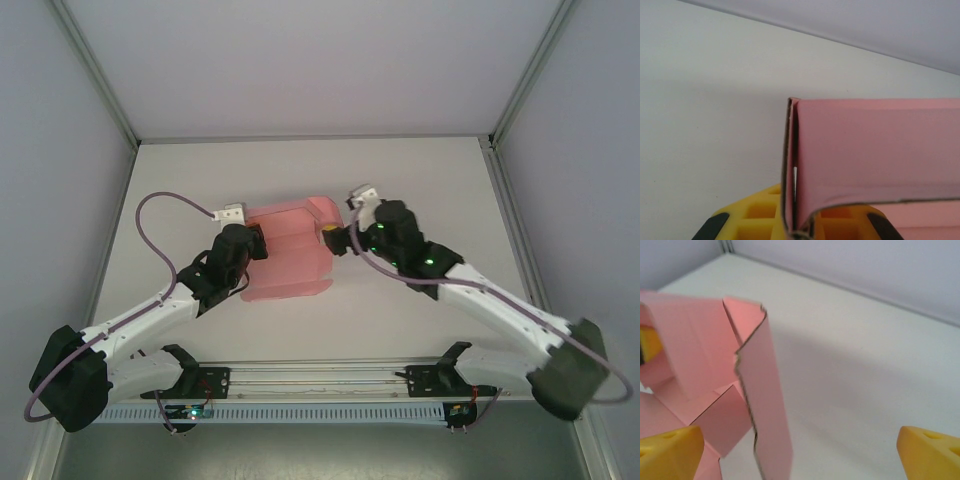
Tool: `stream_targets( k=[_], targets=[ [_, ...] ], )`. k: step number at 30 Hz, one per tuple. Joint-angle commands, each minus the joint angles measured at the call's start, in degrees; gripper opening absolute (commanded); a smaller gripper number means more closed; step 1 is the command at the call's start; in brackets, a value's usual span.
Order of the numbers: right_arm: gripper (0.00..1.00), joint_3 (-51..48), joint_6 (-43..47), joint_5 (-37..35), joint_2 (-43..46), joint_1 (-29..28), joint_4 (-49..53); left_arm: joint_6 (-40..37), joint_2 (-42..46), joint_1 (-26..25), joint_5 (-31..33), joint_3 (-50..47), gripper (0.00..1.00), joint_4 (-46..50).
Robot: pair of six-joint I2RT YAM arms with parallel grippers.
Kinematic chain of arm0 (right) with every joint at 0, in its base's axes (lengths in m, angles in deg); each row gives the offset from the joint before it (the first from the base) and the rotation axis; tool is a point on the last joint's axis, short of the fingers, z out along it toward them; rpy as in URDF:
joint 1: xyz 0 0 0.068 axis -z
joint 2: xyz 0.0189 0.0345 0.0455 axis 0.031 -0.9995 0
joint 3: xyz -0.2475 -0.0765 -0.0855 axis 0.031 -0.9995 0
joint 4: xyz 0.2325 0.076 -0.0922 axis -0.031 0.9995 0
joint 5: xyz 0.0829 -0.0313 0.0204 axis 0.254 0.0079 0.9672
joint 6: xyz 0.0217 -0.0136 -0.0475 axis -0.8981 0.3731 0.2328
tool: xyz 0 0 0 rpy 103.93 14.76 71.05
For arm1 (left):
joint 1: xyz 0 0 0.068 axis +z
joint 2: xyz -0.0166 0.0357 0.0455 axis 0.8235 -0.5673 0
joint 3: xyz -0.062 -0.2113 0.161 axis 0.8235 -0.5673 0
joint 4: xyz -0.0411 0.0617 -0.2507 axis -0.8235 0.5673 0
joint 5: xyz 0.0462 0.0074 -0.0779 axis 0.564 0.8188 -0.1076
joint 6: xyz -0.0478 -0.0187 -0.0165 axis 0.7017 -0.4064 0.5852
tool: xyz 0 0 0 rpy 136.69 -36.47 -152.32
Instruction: Assemble paper box
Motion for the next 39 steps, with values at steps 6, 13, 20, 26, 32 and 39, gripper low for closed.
stream_targets(
  k=[6,13,20,26,32,39],
  targets=[
    [0.98,-2.50,1.11,25.08,10.64,21.36,1.42,0.33,1.74,0.80,-4.33,-0.25,0.00,-0.14],
    [0.85,2.84,-0.02,45.15,-3.51,28.08,1.83,-0.76,3.37,0.80,-6.70,-0.33,0.00,-0.80],
    [0.74,6.09,2.90,56.02,-12.67,25.08,2.10,-0.93,2.19,0.78,-5.70,0.96,0.00,-0.39],
    [0.70,6.86,4.11,62.37,-15.63,23.13,2.56,-0.85,1.24,0.78,-5.37,1.50,0.00,-0.64],
    [0.64,8.26,4.93,65.12,-18.00,19.50,3.01,-0.86,0.29,0.78,-5.13,2.26,0.00,-0.20],
    [0.62,9.78,4.07,60.72,-18.30,14.36,1.48,-0.26,-0.63,0.84,-5.66,2.47,0.00,-0.35]
  ],
)
